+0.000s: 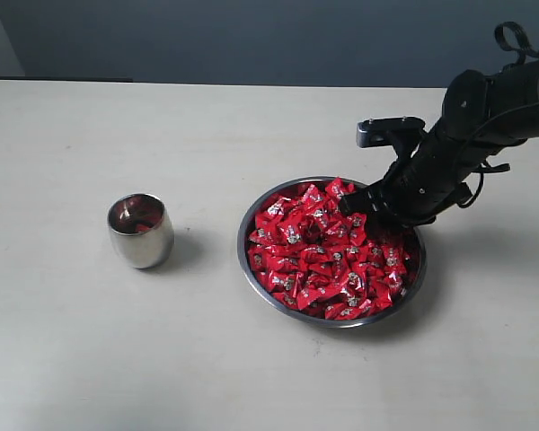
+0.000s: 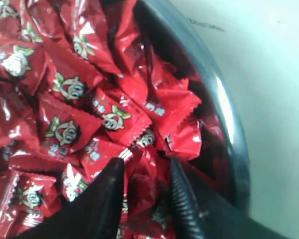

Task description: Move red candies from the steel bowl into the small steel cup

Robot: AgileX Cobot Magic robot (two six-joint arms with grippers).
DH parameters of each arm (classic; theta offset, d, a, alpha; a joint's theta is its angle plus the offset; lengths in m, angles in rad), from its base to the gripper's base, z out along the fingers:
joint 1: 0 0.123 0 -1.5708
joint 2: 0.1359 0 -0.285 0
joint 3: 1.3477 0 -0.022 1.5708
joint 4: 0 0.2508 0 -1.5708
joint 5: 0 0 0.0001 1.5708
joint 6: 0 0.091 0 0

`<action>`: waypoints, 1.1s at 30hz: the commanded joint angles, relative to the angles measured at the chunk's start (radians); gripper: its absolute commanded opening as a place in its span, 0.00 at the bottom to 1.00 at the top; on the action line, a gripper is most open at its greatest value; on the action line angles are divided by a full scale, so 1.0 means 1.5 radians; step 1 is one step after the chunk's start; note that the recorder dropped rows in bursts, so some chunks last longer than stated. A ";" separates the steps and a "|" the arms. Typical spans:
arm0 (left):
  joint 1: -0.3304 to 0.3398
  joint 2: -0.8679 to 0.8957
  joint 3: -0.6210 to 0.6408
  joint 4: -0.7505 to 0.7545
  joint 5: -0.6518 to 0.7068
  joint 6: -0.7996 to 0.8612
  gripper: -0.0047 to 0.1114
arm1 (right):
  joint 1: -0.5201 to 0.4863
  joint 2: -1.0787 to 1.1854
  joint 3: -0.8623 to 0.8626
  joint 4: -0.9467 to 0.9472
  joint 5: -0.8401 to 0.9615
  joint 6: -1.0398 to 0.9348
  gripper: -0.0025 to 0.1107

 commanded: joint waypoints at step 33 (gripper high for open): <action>0.000 -0.003 0.003 0.001 -0.003 -0.001 0.04 | -0.003 -0.183 0.037 0.012 0.036 0.019 0.10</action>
